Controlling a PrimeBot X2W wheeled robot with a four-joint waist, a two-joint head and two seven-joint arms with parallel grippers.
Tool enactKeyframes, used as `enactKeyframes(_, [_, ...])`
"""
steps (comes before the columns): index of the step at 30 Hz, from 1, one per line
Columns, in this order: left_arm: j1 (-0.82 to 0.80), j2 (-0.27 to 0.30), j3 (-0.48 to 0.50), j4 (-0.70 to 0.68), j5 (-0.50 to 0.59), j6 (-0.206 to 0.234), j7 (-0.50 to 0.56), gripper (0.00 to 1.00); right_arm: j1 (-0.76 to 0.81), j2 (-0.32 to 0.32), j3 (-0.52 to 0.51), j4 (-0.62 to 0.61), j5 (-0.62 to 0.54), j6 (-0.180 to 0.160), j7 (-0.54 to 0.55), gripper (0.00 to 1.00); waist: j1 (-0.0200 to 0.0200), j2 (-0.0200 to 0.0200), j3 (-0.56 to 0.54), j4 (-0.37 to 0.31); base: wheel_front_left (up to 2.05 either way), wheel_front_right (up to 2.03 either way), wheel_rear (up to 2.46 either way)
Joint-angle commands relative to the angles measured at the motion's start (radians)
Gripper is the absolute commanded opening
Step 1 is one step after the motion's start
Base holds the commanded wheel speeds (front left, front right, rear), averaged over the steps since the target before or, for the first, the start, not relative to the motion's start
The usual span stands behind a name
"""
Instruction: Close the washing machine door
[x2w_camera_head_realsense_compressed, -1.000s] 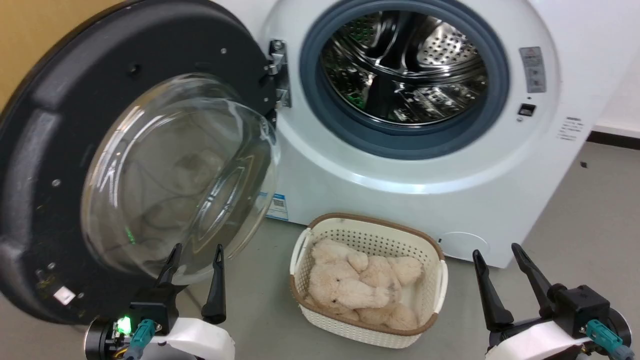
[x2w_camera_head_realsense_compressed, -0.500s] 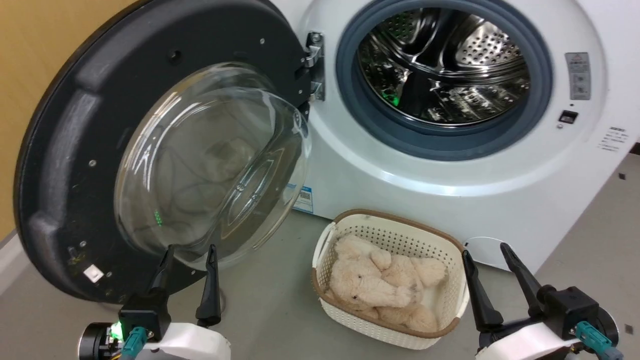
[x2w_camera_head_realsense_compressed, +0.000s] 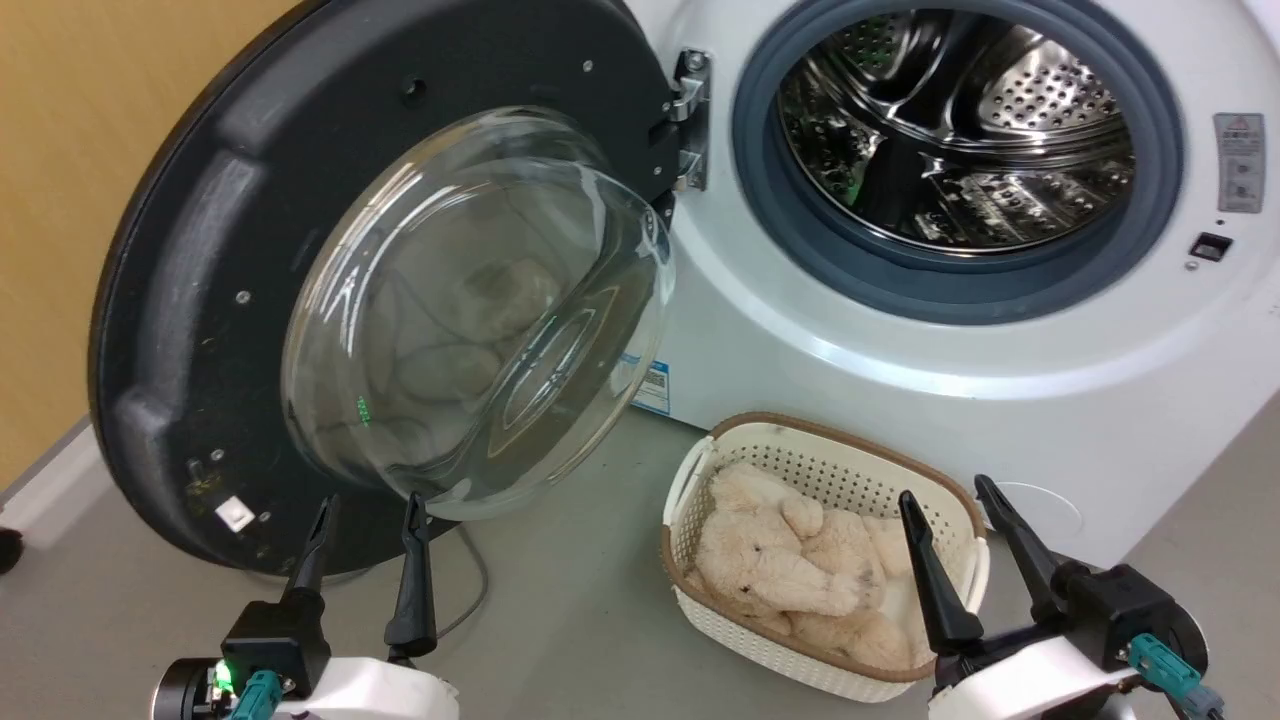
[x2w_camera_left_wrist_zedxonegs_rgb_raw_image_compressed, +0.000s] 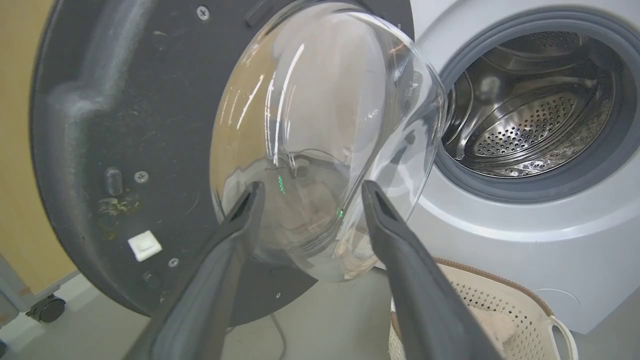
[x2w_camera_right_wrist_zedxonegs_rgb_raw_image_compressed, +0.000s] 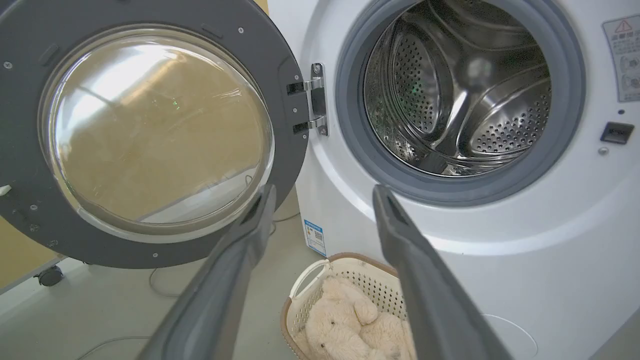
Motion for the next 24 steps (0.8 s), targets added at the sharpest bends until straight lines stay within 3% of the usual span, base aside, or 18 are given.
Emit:
enactKeyframes(1, [0.015, 0.000, 0.001, -0.007, -0.008, 0.007, -0.010, 1.00, -0.019, 0.003, 0.008, 0.006, 0.009, 0.001, -0.012, 1.00, 0.0000, -0.0001, 0.002, 0.010, 0.00, 0.00, 0.00])
enactKeyframes(24, [0.035, 0.000, 0.012, -0.026, -0.038, 0.024, -0.058, 1.00, -0.051, -0.002, 0.068, 0.038, 0.051, 0.001, -0.060, 1.00, 0.0000, -0.0001, 0.020, 0.113, 0.00, 0.00, 0.00])
